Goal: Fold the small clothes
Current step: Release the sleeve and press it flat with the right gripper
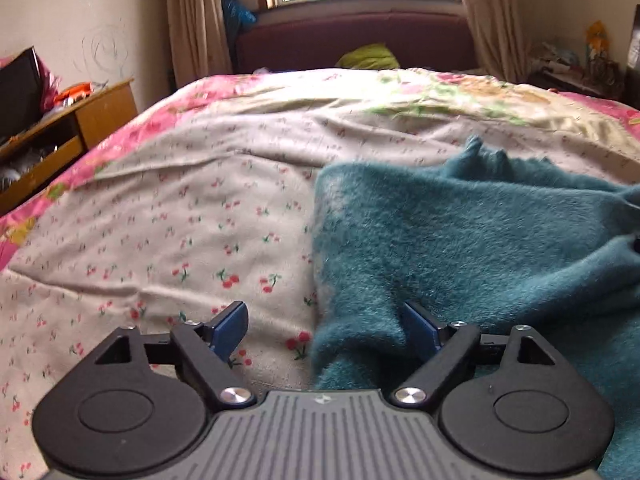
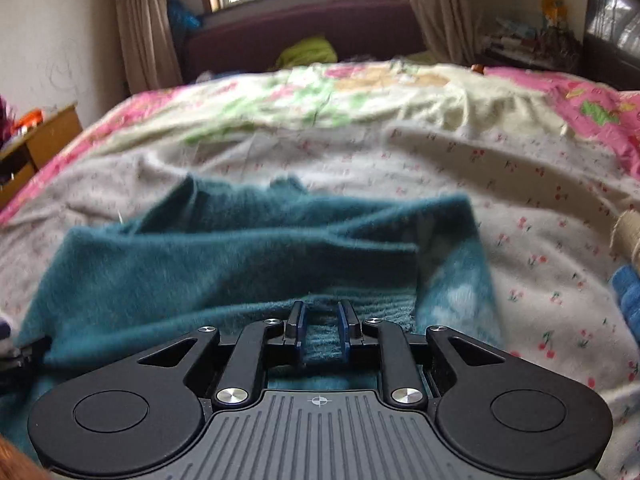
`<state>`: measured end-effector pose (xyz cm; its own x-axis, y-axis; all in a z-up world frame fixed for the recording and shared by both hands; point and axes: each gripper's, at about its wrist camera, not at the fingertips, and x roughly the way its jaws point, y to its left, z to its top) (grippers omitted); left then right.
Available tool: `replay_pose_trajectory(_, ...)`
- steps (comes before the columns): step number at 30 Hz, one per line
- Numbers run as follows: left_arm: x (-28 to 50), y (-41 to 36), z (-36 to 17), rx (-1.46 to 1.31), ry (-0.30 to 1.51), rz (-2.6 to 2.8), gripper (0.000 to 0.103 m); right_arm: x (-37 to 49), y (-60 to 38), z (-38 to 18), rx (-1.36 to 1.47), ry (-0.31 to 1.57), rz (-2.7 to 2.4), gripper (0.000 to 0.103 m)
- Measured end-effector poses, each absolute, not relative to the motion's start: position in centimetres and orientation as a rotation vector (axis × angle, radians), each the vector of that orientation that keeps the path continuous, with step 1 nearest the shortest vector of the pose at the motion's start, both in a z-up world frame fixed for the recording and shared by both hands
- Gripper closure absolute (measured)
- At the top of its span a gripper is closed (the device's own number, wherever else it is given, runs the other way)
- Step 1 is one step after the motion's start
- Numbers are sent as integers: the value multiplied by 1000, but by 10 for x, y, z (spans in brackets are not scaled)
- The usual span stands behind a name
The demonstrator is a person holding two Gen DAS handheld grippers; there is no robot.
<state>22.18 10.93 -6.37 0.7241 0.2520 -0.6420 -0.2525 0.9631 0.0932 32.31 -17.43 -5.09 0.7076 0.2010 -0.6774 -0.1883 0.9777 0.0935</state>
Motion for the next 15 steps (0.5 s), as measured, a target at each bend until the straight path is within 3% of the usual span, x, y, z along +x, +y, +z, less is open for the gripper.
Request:
replay_pose_trajectory(7, 210, 109, -51, -6, 677, 288, 5, 312, -180, -35, 15, 720, 210, 83)
replay_pose_trajectory(9, 217, 107, -57, 20, 723, 290, 5, 321, -186, -44, 38, 814, 207, 84)
replay_pose_trajectory(15, 200, 118, -42, -42, 781, 221, 5, 286, -203, -16, 83, 764, 260, 83)
